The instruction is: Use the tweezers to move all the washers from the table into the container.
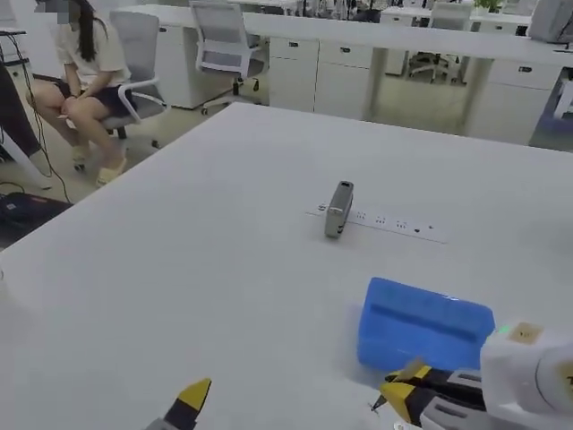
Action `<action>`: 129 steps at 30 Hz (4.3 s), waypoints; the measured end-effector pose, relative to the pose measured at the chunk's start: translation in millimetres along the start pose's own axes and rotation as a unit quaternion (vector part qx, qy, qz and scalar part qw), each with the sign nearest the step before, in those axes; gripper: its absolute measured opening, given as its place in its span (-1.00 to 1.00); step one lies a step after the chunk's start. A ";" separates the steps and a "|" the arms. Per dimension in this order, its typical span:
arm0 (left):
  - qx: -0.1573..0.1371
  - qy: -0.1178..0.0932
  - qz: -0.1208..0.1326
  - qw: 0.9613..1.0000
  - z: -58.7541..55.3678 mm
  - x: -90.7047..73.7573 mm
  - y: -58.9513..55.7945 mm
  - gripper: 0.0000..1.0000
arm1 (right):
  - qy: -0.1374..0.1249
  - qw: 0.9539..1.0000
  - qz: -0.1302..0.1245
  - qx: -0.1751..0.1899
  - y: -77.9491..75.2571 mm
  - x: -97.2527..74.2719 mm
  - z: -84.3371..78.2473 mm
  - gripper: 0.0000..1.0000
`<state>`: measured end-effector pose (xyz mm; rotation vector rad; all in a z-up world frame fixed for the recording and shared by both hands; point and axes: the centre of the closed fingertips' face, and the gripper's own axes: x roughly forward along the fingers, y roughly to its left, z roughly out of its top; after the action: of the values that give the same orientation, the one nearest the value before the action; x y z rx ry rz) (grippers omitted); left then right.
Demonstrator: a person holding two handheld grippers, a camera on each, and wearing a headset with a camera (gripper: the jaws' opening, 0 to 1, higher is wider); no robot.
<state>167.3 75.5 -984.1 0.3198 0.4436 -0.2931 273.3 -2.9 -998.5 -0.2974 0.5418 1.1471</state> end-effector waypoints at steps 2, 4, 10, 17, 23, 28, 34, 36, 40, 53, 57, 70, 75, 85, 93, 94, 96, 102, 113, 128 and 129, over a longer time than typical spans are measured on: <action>0.001 0.002 0.000 1.000 -0.8 0.4 -0.2 0.92 | -0.002 1.000 -0.002 0.001 -2.4 -3.1 2.9 -0.98; 0.001 0.004 0.000 1.000 -1.6 0.7 -0.4 0.93 | -0.006 1.000 -0.006 0.006 -6.0 -7.1 7.6 -0.98; 0.006 0.011 0.002 1.000 -3.7 1.2 0.0 0.92 | -0.009 1.000 -0.018 -0.001 -13.6 -14.6 17.5 -0.98; 0.010 0.014 0.006 1.000 -5.1 1.5 0.6 0.91 | -0.011 1.000 -0.025 -0.011 -20.2 -20.8 27.6 -0.98; 0.012 0.016 0.008 1.000 -5.6 1.4 1.2 0.91 | -0.013 0.999 -0.032 -0.022 -27.2 -24.8 37.2 -0.98; 0.008 0.011 0.009 1.000 -4.3 1.4 1.8 0.91 | -0.015 0.999 -0.038 -0.030 -32.3 -25.5 45.4 -0.98; 0.008 0.012 0.012 1.000 -4.6 1.0 2.9 0.92 | -0.016 0.998 -0.039 -0.036 -36.4 -23.3 51.6 -0.98; 0.007 0.012 0.012 1.000 -4.6 0.9 3.1 0.91 | -0.016 0.998 -0.041 -0.039 -38.2 -21.9 52.8 -0.98; 0.008 0.014 0.012 1.000 -5.1 0.7 3.1 0.91 | -0.013 0.998 -0.044 -0.044 -42.1 -17.9 54.0 -0.98; 0.011 0.027 0.008 1.000 -9.1 2.0 1.6 0.92 | -0.002 0.998 -0.041 -0.046 -58.3 5.0 51.4 -0.98; 0.012 0.032 0.008 0.999 -10.8 2.5 1.4 0.92 | 0.007 0.998 -0.039 -0.049 -63.2 14.7 46.3 -0.98; 0.016 0.051 -0.002 0.999 -17.3 4.8 -2.5 0.92 | 0.027 0.998 -0.028 -0.047 -74.1 36.8 32.1 -0.97; 0.016 0.055 -0.004 0.998 -18.8 5.1 -3.0 0.91 | 0.033 0.998 -0.028 -0.045 -77.4 43.7 26.8 -0.97; 0.019 0.062 -0.007 0.998 -21.3 5.4 -4.1 0.90 | 0.044 0.998 -0.028 -0.037 -81.1 54.7 16.7 -0.97; 0.019 0.065 -0.007 0.998 -22.3 5.7 -3.8 0.90 | 0.047 0.998 -0.029 -0.036 -86.3 59.7 14.6 -0.96; 0.019 0.065 -0.007 0.998 -22.2 5.8 -3.9 0.90 | 0.045 0.998 -0.028 -0.036 -86.1 60.0 14.9 -0.96; 0.020 0.066 -0.008 0.998 -22.5 5.8 -4.0 0.89 | 0.045 0.998 -0.028 -0.033 -85.9 60.1 14.6 -0.96; 0.020 0.066 -0.007 0.998 -22.6 6.1 -3.7 0.89 | 0.046 0.998 -0.028 -0.025 -88.1 61.2 15.6 -0.95; 0.021 0.067 -0.006 0.998 -23.3 6.0 -3.7 0.89 | 0.045 0.998 -0.029 -0.016 -89.8 61.3 15.4 -0.94; 0.023 0.065 -0.005 0.998 -22.7 4.7 -3.4 0.89 | 0.045 0.998 -0.035 -0.020 -85.2 47.6 19.3 -0.97; 0.023 0.064 -0.004 0.998 -22.4 4.5 -3.2 0.89 | 0.046 0.998 -0.035 -0.020 -84.6 47.2 19.0 -0.97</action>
<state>161.8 79.8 -1006.1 0.3838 0.5653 -0.2925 370.1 10.0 -1012.7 -0.4023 0.5865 1.0818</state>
